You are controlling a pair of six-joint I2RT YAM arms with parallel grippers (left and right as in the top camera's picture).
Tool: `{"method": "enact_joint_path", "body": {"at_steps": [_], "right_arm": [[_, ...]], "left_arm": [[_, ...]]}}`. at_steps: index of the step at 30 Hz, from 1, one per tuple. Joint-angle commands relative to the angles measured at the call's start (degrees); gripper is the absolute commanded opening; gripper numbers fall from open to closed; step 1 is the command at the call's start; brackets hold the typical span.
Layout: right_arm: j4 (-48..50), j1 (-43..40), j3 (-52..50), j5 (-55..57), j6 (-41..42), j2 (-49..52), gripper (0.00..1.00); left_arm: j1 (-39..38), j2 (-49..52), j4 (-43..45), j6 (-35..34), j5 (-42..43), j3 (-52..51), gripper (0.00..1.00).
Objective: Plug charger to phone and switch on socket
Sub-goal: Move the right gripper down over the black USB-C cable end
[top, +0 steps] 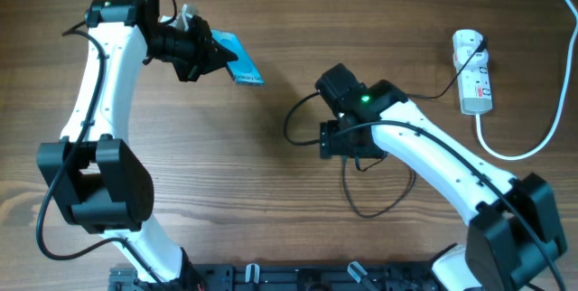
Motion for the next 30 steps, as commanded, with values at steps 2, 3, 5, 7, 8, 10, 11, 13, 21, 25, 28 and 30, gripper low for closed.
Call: {"method": "enact_joint_path", "body": {"at_steps": [2,3,5,7,8,10,11,13,21,25,28,30], "right_arm": [[4.0,-2.3,-3.6,-4.5,-1.7,1.8,0.73],[5.3,-2.6,-4.6,-4.5,-1.5,1.8,0.73],[7.6,-2.6,-6.6,-4.8,-1.5,1.9,0.73],[10.8,-2.6,-9.2,-4.6,-1.0,1.9,0.71],[11.6,-2.6,-10.0,-3.8,0.2,1.9,0.66],[13.9,-2.6,-11.5,-2.3,2.2,2.0,0.63],[14.8,-2.6,-12.0,-2.3,2.8,2.1,0.62],[15.2,-2.6,-12.3,-2.1,3.0,2.4,0.60],[16.7,-2.6,-12.5,-1.7,3.4,6.3,0.51],[16.7,-2.6,-12.5,-1.7,3.9,6.3,0.48],[16.7,-1.8,-12.5,-0.9,4.2,6.3,0.47],[16.7,-0.6,-12.5,-0.1,4.7,6.3,0.45]], "left_arm": [[0.1,-1.7,-0.2,1.6,-1.8,0.1,0.04],[0.1,-1.7,-0.3,1.6,-1.8,0.1,0.04],[0.1,-1.7,-0.3,1.5,-1.8,0.1,0.04],[0.1,-1.7,-0.2,1.6,-1.8,0.1,0.04],[0.1,-1.7,-0.2,1.5,-1.8,0.1,0.04],[0.1,-1.7,-0.2,1.5,-1.8,0.1,0.04],[0.1,-1.7,-0.2,1.5,-1.8,0.1,0.04],[0.1,-1.7,-0.2,1.5,-1.8,0.1,0.04],[0.1,-1.7,-0.2,1.5,-1.8,0.1,0.04],[0.1,-1.7,-0.2,1.5,-1.8,0.1,0.04],[0.1,-1.7,-0.2,1.5,-1.8,0.1,0.04],[0.1,-1.7,-0.2,1.5,-1.8,0.1,0.04]]}}
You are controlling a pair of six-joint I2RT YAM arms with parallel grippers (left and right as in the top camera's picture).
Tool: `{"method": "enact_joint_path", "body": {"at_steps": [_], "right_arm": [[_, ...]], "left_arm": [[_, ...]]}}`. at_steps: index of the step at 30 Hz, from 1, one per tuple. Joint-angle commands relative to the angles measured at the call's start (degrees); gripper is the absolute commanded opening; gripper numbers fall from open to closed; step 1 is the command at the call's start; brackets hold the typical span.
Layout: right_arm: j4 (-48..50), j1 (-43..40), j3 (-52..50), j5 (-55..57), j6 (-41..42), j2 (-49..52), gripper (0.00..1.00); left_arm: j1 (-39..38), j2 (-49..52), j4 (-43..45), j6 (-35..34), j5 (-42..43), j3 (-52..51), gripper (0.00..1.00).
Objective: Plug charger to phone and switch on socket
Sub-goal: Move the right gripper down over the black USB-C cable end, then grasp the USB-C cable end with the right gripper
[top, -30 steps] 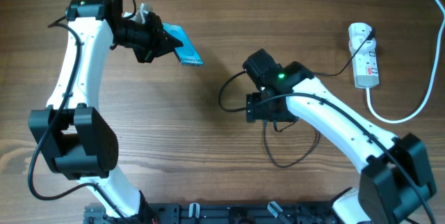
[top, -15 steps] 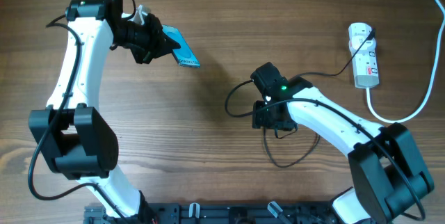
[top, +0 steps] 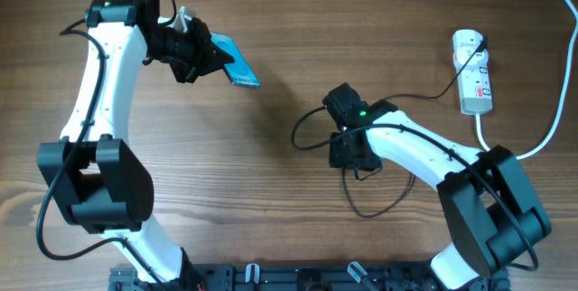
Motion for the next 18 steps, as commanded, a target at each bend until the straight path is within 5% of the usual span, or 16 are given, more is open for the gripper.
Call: {"method": "enact_joint_path", "body": {"at_steps": [1,11,18], "right_arm": [[0.1,2.1,-0.3,2.2,2.1,1.0,0.45],[0.0,3.8,-0.3,5.7,4.2,1.0,0.43],[0.3,3.2,-0.3,6.1,3.9,1.0,0.31]], "left_arm": [[0.1,-1.7,0.0,1.3,0.7,0.1,0.04],[0.1,-1.7,-0.3,1.3,0.7,0.1,0.04],[0.1,-1.7,-0.5,1.3,0.7,0.1,0.04]]}}
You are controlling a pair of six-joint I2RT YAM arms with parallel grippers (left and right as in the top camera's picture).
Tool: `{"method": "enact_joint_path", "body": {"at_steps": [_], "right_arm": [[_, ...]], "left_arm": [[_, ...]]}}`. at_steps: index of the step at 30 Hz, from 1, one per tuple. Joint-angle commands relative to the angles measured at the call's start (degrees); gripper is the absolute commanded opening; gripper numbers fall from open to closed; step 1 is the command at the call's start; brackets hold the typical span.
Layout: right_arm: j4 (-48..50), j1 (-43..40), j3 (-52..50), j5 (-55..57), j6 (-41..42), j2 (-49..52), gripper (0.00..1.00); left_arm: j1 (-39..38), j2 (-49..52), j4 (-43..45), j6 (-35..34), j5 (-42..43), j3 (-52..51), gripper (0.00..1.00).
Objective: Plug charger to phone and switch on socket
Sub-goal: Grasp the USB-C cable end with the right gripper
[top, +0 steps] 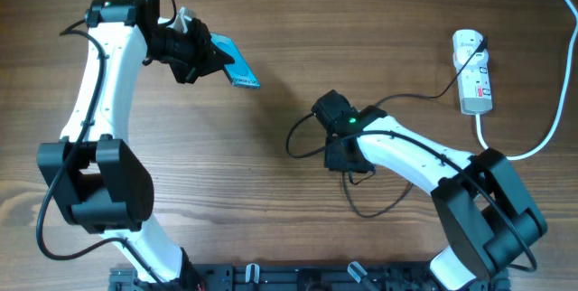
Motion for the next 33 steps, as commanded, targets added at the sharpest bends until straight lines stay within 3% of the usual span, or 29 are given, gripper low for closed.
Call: {"method": "enact_joint_path", "body": {"at_steps": [1,11,17,23,27,33], "right_arm": [[-0.1,-0.3,-0.3,1.2,0.4,0.9,0.31],[-0.1,-0.3,-0.3,1.2,0.6,0.9,0.14],[0.1,-0.3,-0.3,1.6,0.4,0.9,0.14],[0.6,-0.3,-0.3,2.3,0.5,0.9,0.20],[0.6,-0.3,-0.3,2.3,0.5,0.9,0.13],[0.5,-0.3,-0.3,2.3,0.6,0.9,0.14]], "left_arm": [[0.1,-1.7,0.0,1.3,0.7,0.1,0.04],[0.1,-1.7,0.0,1.3,0.7,0.1,0.04],[0.1,-1.7,0.0,1.3,0.7,0.1,0.04],[0.1,-1.7,0.0,1.3,0.7,0.1,0.04],[0.1,-1.7,0.0,1.3,0.7,0.1,0.04],[0.1,-1.7,0.0,1.3,0.8,0.1,0.04]]}}
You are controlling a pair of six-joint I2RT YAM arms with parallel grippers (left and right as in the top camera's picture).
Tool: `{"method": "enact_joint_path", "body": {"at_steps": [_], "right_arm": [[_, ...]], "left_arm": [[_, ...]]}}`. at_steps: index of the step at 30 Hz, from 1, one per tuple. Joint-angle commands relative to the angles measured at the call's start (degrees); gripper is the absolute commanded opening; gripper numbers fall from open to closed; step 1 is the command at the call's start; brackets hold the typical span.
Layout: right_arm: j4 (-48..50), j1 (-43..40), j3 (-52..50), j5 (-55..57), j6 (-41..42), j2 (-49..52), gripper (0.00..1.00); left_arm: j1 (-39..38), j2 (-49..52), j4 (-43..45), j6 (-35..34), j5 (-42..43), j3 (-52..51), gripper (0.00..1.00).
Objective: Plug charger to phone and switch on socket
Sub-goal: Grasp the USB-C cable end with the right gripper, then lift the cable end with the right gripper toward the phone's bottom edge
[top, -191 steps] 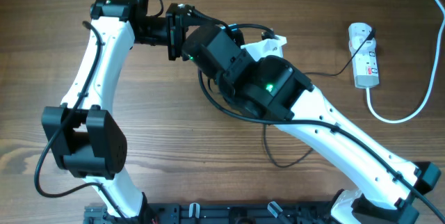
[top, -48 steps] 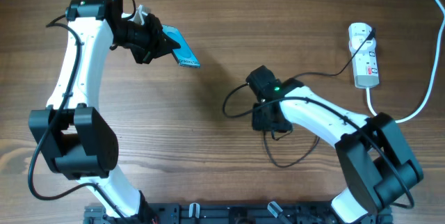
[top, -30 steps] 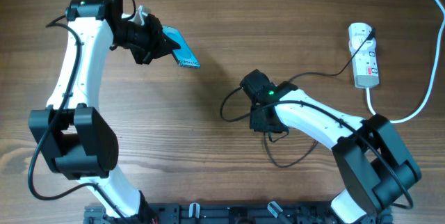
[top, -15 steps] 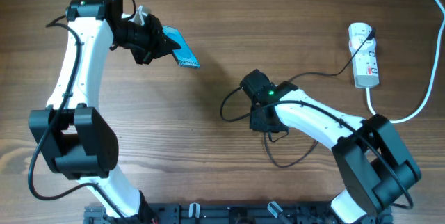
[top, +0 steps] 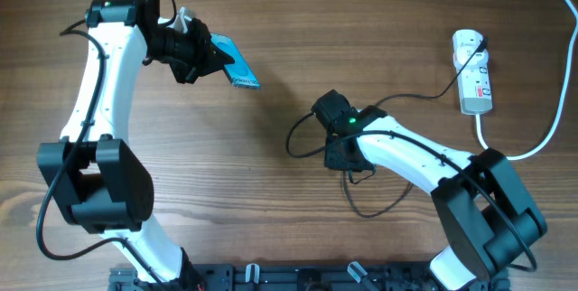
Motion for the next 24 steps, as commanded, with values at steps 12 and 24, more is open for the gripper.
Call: {"method": "enact_joint_path", "body": {"at_steps": [12,24], "right_arm": [[-0.9,-0.3,-0.3,0.8,2.1,0.9,0.13],[-0.5,-0.3,0.1,0.8,1.9,0.9,0.04]], "left_arm": [[0.1,-1.7,0.0,1.3,0.8,0.1,0.04],[0.1,-1.7,0.0,1.5,1.0,0.1,0.04]]}}
